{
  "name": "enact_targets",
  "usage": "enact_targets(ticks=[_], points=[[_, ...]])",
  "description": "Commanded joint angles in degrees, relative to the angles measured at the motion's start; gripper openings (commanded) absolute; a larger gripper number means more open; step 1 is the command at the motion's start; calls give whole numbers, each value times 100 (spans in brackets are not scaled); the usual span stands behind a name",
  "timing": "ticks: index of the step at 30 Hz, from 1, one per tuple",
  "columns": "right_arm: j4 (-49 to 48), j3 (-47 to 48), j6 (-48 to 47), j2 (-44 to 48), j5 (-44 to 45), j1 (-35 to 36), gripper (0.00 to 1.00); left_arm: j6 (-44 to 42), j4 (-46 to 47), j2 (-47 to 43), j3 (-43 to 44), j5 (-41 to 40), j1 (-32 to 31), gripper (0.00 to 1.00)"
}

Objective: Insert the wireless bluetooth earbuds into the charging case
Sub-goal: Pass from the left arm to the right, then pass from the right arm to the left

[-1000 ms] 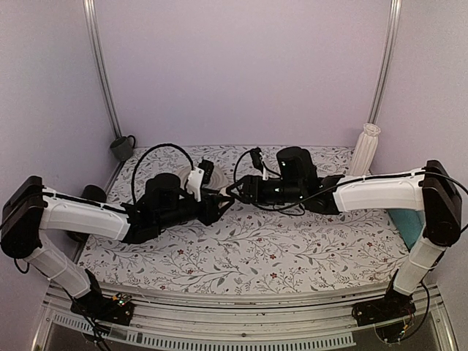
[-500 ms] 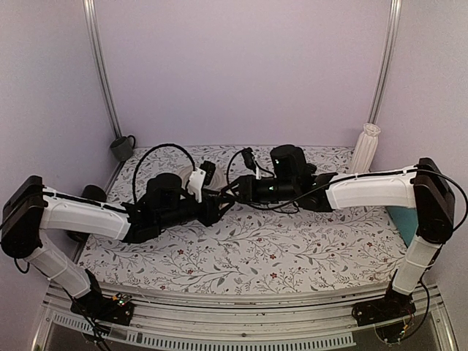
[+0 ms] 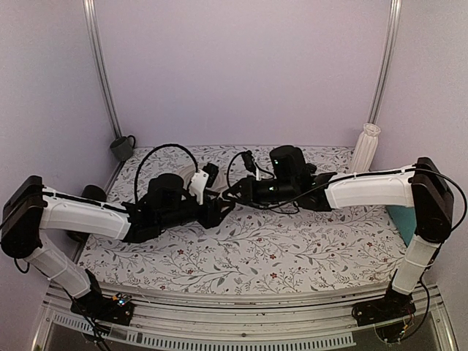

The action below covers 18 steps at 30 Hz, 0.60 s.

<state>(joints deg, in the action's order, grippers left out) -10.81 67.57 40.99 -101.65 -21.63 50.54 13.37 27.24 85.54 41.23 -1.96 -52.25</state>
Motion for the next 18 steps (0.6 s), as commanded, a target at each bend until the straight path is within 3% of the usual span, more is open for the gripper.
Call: enact_targets(ticks=[1,3,6,13,18], points=[[86,126,-150,100,-307,9,4,-18,82,-104,180,-2,-31,66],[157,124,-182,139,-274,-71,4,-6,59,-124,139,33,-17,79],[187,124,-280,245,-281,-224,4,57,36,-209,25,176,71,87],[369,99,-772,518,-414,-513,4,328,-59,-574,-372,925,425,86],[695,302,-1345,610,-605,-563,3,851,171,-825,-551,2095,1017,83]])
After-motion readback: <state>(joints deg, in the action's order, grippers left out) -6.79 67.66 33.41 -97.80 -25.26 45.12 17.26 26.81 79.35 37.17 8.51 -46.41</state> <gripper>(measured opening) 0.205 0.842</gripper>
